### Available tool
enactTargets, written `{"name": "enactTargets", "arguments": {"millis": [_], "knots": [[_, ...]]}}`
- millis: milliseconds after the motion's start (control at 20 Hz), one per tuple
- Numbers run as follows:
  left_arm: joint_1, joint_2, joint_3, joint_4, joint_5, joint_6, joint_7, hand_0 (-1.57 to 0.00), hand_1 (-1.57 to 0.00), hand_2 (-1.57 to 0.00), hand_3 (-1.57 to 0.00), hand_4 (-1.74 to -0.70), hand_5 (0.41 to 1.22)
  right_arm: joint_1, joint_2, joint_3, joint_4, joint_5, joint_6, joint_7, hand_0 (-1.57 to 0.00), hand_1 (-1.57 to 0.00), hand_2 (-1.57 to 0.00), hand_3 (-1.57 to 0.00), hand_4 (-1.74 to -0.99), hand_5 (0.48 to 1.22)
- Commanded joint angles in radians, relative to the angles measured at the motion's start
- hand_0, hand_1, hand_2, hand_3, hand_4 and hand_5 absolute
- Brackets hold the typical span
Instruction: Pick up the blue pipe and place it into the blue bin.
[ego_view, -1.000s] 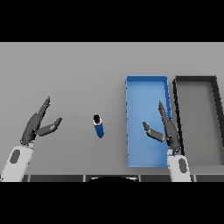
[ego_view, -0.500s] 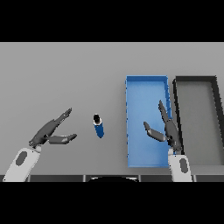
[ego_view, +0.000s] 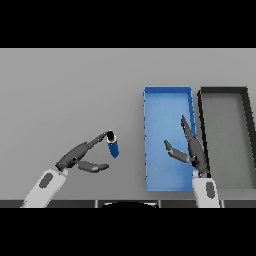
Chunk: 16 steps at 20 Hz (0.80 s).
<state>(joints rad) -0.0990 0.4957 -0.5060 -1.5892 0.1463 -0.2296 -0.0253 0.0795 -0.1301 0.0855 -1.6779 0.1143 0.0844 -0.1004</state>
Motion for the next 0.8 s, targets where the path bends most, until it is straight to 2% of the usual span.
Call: {"name": "enactTargets", "arguments": {"millis": [0,250,450,600,650,700,750], "knots": [[-0.015,-0.02,-0.009,0.02,-0.01,0.002,0.003,0.0,0.0,0.0,0.0,-1.12,0.446,0.006,0.004,0.004,-0.007,0.005,-0.004,0.007,0.0,0.0,0.0,0.0,-1.271,0.616],[-0.081,-0.128,-0.032,0.133,-0.011,-0.014,0.012,0.0,0.0,0.0,0.0,-1.12,0.448,0.022,0.001,-0.005,-0.02,-0.006,-0.004,0.009,0.0,0.0,0.0,0.0,-1.274,0.605],[-0.123,-0.178,-0.048,0.205,-0.078,0.019,-0.054,0.0,0.0,0.0,0.0,-1.07,0.445,0.037,0.003,-0.001,-0.023,0.004,-0.008,-0.004,0.0,0.0,0.0,0.0,-1.267,0.598],[-0.142,-0.236,-0.043,0.249,-0.046,0.005,-0.073,0.0,0.0,-0.02,-0.02,-1.11,0.507,0.017,-0.001,-0.011,-0.017,-0.006,-0.006,0.012,0.0,0.0,0.0,0.0,-1.267,0.6],[-0.146,-0.255,-0.037,0.262,-0.033,0.006,-0.081,0.0,-0.03,-0.11,-0.1,-1.14,0.55,0.02,0.002,-0.005,-0.018,-0.004,-0.003,0.014,0.0,0.0,0.0,0.0,-1.266,0.601],[-0.147,-0.264,-0.023,0.268,-0.013,0.006,-0.09,-0.02,-0.16,-0.29,-0.26,-1.21,0.607,0.031,0.001,-0.005,-0.015,-0.005,0.0,0.007,0.0,0.0,0.0,0.0,-1.261,0.6],[-0.142,-0.287,-0.017,0.274,0.007,0.011,-0.08,-0.19,-0.35,-0.48,-0.52,-1.25,0.73,0.032,0.002,-0.007,-0.015,-0.007,0.0,0.004,0.0,0.0,0.0,0.0,-1.26,0.6]]}}
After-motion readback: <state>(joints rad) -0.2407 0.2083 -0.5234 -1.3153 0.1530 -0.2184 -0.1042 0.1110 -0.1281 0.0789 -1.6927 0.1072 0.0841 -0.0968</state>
